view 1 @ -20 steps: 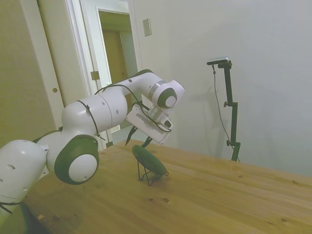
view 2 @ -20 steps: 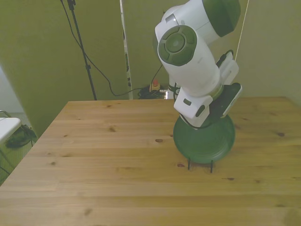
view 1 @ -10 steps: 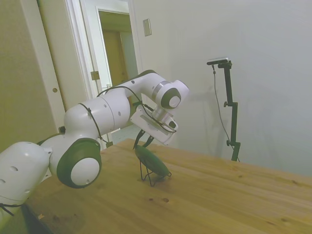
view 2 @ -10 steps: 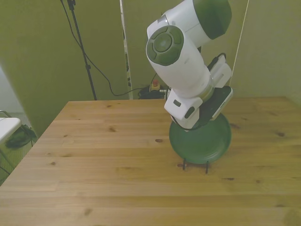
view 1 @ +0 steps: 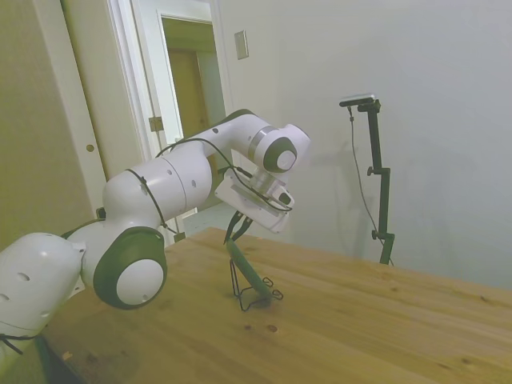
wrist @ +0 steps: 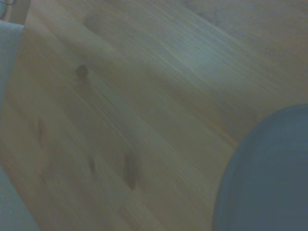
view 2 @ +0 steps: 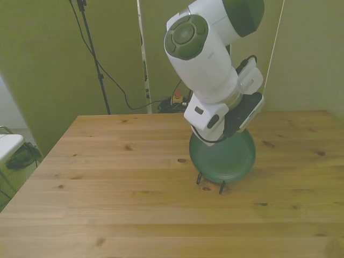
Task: Unload the plate
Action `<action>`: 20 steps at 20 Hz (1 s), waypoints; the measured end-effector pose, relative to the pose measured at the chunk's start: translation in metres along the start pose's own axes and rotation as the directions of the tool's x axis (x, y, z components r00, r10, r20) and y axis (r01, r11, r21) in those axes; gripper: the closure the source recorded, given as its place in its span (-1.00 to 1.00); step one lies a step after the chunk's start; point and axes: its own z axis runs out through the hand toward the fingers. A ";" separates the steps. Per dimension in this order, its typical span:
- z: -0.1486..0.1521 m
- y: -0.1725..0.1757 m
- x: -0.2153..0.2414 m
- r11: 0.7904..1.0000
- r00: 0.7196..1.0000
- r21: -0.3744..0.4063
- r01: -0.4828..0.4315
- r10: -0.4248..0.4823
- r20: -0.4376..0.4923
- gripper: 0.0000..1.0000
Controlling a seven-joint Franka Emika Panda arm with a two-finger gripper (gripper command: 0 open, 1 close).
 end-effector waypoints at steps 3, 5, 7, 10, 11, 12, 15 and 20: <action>-0.013 -0.001 -0.014 0.999 1.000 -0.033 -0.005 0.005 -0.020 1.00; -0.024 -0.005 -0.025 0.999 0.999 -0.048 -0.007 0.005 -0.044 1.00; -0.033 -0.010 -0.036 0.998 0.998 -0.068 -0.012 0.007 -0.067 1.00; -0.045 -0.025 -0.054 0.995 0.995 -0.096 -0.014 0.004 -0.103 1.00; -0.049 -0.032 -0.061 0.994 0.993 -0.108 -0.014 0.001 -0.116 1.00; -0.053 -0.040 -0.069 0.993 0.992 -0.121 -0.015 -0.001 -0.130 1.00; -0.061 -0.062 -0.088 0.986 0.984 -0.162 -0.035 0.006 -0.177 1.00; -0.067 -0.081 -0.082 0.968 0.941 -0.194 -0.158 0.088 -0.327 1.00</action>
